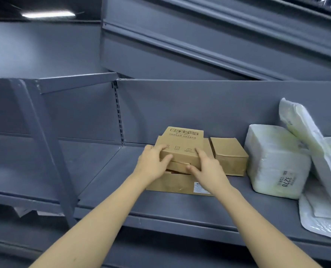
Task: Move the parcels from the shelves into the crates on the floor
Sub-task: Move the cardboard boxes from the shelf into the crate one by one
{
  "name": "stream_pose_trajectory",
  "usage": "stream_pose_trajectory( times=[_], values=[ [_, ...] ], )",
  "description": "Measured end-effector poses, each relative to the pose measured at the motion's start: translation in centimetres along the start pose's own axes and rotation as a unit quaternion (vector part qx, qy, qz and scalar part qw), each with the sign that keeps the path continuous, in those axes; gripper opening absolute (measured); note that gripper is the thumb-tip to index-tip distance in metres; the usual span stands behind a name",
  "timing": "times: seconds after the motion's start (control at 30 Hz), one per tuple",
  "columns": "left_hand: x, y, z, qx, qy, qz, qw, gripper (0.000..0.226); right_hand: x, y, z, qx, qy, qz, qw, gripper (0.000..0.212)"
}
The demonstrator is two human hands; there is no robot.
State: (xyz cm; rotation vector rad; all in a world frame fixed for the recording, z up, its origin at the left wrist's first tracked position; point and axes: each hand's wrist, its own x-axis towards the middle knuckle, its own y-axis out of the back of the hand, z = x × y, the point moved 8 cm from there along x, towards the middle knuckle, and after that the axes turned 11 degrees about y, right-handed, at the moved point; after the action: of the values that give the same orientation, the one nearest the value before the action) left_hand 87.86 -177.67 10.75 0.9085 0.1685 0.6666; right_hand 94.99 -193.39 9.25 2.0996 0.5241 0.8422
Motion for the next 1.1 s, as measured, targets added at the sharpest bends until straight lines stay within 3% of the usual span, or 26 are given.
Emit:
stream_pose_trajectory(
  times=[0.1, 0.2, 0.3, 0.47, 0.57, 0.67, 0.77, 0.93, 1.1],
  values=[
    [-3.1, 3.1, -1.7, -0.1, 0.002, 0.066, 0.993, 0.018, -2.5, 0.6, -2.6, 0.036, 0.05, 0.048, 0.997, 0.065],
    [-7.2, 5.9, -4.4, -0.22, 0.061, 0.091, 0.969, 0.025, -5.7, 1.2, -5.3, 0.059, 0.11, 0.085, 0.989, 0.066],
    [-11.7, 7.3, -6.4, -0.315, 0.124, 0.044, 0.94, 0.06, -9.5, 1.1, -8.0, 0.059, 0.157, 0.116, 0.979, 0.069],
    [-17.8, 8.7, -8.7, -0.363, 0.088, -0.023, 0.927, 0.031, -15.4, 0.2, -12.2, 0.031, 0.204, 0.167, 0.964, 0.074],
    [-20.5, 8.8, -11.0, -0.404, 0.104, -0.061, 0.907, 0.047, -18.1, -0.6, -14.1, 0.041, 0.198, 0.201, 0.958, 0.066],
    [-22.9, 9.1, -12.2, -0.479, 0.11, -0.106, 0.864, 0.057, -19.9, -1.7, -15.5, 0.061, 0.199, 0.197, 0.958, 0.065],
    [-24.5, 9.7, -13.6, -0.506, 0.125, -0.091, 0.849, 0.061, -20.8, -2.6, -16.2, 0.051, 0.205, 0.177, 0.961, 0.065],
    [-25.4, 10.9, -14.7, -0.46, 0.154, -0.02, 0.874, 0.09, -20.9, -3.1, -16.0, 0.04, 0.172, 0.155, 0.972, 0.061],
    [-26.0, 12.3, -13.5, -0.252, 0.118, 0.098, 0.955, 0.076, -21.0, -1.4, -14.5, 0.019, 0.159, 0.124, 0.979, 0.06]
  ],
)
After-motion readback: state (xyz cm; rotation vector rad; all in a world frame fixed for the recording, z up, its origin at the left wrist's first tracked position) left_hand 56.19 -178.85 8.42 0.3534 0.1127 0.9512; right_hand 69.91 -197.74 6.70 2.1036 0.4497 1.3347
